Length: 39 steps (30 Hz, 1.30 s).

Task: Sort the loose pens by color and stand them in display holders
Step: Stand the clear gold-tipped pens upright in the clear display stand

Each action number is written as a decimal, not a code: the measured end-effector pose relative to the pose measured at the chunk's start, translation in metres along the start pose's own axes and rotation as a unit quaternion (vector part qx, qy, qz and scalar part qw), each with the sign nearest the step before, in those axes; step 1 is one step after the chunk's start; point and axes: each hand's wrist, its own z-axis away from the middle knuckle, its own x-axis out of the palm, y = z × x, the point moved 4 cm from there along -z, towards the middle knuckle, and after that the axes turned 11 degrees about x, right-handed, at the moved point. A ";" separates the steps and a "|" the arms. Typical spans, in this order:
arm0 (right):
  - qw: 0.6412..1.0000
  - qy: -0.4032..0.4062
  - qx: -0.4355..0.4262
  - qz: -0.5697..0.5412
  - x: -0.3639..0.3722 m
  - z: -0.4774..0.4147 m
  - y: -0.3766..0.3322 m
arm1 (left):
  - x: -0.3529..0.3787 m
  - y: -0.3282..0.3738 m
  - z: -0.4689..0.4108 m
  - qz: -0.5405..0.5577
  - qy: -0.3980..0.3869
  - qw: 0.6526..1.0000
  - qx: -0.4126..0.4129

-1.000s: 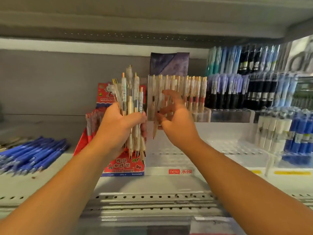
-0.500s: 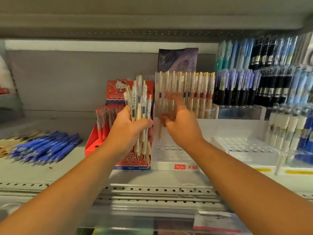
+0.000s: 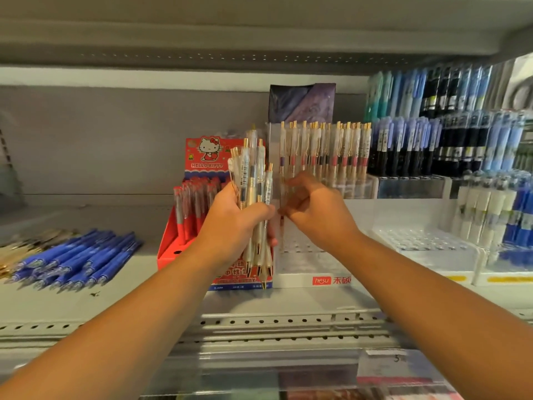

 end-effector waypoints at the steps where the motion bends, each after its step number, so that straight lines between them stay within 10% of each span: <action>1: 1.000 -0.001 0.000 -0.003 0.000 0.000 0.001 | 0.000 0.000 0.000 -0.001 -0.004 1.000 0.002; 11: 0.994 0.079 -0.013 -0.069 -0.020 0.007 -0.017 | -0.002 -0.005 -0.001 0.022 -0.014 1.000 -0.011; 26: 0.857 -0.167 0.088 -0.480 -0.019 0.017 -0.034 | 0.003 -0.004 0.001 0.087 -0.005 0.995 -0.052; 31: 0.845 -0.077 0.091 -0.522 -0.034 0.013 -0.026 | 0.001 -0.002 0.000 0.057 0.008 0.998 -0.037; 39: 0.933 0.147 0.081 -0.317 -0.051 0.004 -0.007 | 0.000 -0.003 0.001 0.063 0.009 0.997 -0.039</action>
